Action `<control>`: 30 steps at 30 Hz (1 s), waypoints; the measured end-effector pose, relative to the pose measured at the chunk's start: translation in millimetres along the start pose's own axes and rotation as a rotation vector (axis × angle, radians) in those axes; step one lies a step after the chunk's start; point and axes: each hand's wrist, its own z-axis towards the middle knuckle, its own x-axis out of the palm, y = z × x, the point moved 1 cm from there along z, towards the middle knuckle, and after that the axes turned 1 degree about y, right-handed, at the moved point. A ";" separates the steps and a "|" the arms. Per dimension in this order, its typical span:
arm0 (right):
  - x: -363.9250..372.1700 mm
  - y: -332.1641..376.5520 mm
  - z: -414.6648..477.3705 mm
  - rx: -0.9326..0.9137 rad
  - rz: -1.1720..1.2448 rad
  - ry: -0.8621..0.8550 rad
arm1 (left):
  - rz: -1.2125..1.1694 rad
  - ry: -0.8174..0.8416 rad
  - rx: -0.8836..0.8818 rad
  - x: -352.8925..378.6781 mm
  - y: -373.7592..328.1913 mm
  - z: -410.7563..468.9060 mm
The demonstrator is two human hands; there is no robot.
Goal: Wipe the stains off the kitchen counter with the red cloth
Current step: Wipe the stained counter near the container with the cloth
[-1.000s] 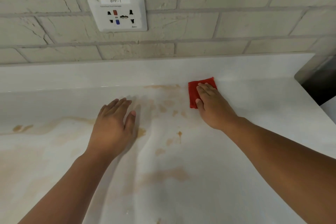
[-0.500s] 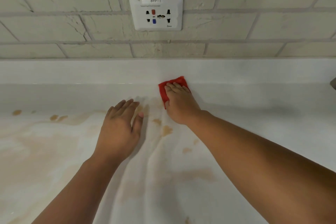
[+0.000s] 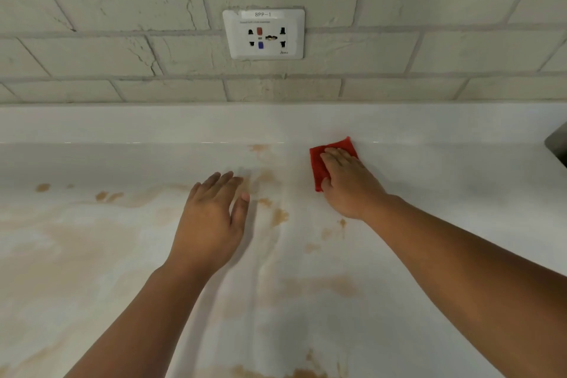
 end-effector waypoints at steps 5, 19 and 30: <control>7.1 28.2 25.1 -0.015 -0.039 -0.017 | -0.018 -0.003 -0.025 -5.0 0.4 -8.2; 11.0 -7.4 -61.0 -0.128 -0.055 -0.028 | 0.010 0.039 0.031 -0.3 -12.6 -12.9; 7.2 -13.9 -149.6 -0.044 -0.147 -0.037 | -0.016 0.098 0.067 -6.7 -32.8 -52.3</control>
